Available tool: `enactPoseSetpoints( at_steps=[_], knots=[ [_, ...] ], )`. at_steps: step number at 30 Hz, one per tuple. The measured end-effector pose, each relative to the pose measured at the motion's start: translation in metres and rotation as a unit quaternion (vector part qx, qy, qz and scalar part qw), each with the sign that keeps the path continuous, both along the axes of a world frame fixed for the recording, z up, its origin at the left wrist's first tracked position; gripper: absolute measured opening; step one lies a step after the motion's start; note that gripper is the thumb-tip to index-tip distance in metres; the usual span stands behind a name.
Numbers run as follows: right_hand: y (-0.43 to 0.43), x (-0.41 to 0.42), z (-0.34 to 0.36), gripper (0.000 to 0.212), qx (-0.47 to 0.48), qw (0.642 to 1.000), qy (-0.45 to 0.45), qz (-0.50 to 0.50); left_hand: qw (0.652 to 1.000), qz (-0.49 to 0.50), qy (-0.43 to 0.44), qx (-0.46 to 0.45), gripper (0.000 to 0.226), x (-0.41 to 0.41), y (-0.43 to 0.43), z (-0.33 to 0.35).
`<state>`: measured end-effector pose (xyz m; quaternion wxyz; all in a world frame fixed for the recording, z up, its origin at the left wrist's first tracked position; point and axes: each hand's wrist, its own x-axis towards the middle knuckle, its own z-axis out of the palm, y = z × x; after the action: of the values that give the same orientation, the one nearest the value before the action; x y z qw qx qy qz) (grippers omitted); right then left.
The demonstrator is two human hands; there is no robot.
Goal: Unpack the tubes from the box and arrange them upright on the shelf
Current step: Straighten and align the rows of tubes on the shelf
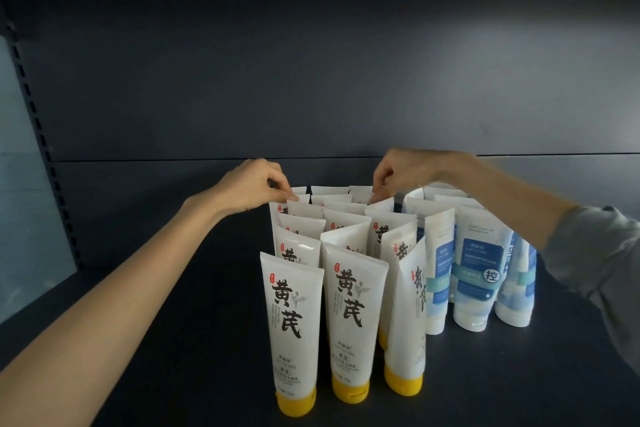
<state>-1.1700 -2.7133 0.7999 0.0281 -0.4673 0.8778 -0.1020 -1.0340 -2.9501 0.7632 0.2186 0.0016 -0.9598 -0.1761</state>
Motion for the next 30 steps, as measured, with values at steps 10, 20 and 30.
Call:
enactPoseSetpoints(
  at_steps=[10,20,30],
  knots=[
    [0.006,-0.005,-0.008,0.020,-0.059,0.998,0.033,-0.008,1.000,-0.008,0.009,0.016,0.015,0.004,0.000,-0.002],
    [0.012,0.001,-0.003,0.013,-0.073,0.997,-0.011,-0.005,1.000,0.007,-0.004,0.004,0.014,0.014,-0.002,0.005],
    [-0.003,0.029,0.004,0.013,-0.087,0.989,-0.090,0.077,0.999,-0.033,-0.016,0.018,0.026,0.033,0.015,0.020]
  ],
)
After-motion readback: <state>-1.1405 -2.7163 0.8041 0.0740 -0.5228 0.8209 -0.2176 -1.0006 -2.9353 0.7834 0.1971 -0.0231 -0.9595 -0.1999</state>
